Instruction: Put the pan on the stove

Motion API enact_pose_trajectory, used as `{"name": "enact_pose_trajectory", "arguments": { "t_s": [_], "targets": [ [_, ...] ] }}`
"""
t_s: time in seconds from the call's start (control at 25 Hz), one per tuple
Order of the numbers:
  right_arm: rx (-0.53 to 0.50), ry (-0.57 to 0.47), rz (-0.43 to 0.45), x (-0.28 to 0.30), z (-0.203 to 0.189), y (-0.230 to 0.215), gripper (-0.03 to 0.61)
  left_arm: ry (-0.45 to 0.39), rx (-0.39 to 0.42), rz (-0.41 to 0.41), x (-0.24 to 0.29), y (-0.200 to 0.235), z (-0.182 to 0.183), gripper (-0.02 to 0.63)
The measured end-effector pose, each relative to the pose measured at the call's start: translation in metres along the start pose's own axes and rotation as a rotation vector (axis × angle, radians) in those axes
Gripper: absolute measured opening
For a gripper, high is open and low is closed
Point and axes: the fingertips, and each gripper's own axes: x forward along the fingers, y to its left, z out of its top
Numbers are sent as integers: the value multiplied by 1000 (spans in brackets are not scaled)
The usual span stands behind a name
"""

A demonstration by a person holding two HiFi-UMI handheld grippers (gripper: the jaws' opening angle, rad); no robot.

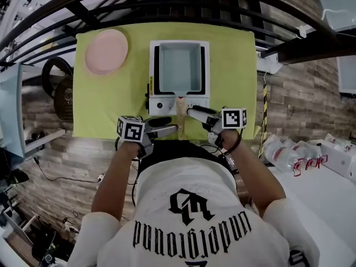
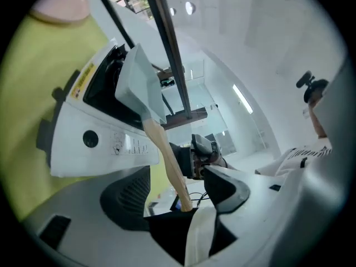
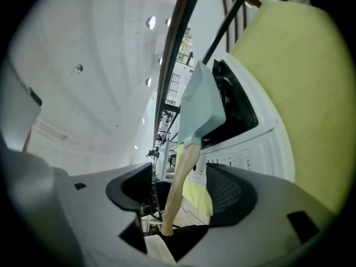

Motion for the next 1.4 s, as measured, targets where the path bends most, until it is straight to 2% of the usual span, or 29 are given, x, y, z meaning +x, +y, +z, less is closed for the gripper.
{"name": "enact_pose_trajectory", "arguments": {
  "t_s": [0.16, 0.28, 0.44, 0.6, 0.68, 0.76, 0.8, 0.88, 0.92, 1.24, 1.4],
  "targets": [
    [-84, -76, -11, -28, 7, 19, 275, -84, 138, 86, -18, -18, 13, 298],
    [-224, -109, -38, -45, 14, 42, 230, -149, 220, 103, -28, -43, 27, 281],
    [-443, -153, -65, -65, 23, 86, 173, -225, 350, 141, -34, -81, 40, 216],
    [-666, -230, -101, -90, 34, 130, 103, -348, 519, 196, -40, -124, 56, 132],
    [-751, -257, -107, -101, 33, 151, 64, -398, 579, 221, -43, -145, 60, 95],
    [-829, -284, -113, -110, 32, 171, 18, -432, 635, 241, -47, -165, 63, 84],
    [-865, -296, -115, -114, 32, 179, 7, -448, 660, 249, -50, -175, 66, 48],
    [-929, -312, -118, -122, 31, 195, 2, -490, 703, 256, -55, -193, 70, 32],
    [-956, -320, -118, -126, 31, 203, 2, -512, 722, 258, -56, -202, 73, 3],
    [-1135, -415, -77, -150, 17, 256, 1, -590, 822, 234, -67, -265, 71, 2],
    [-1138, -374, -66, -150, 14, 254, 2, -604, 844, 205, -69, -279, 67, 2]
  ]
}}
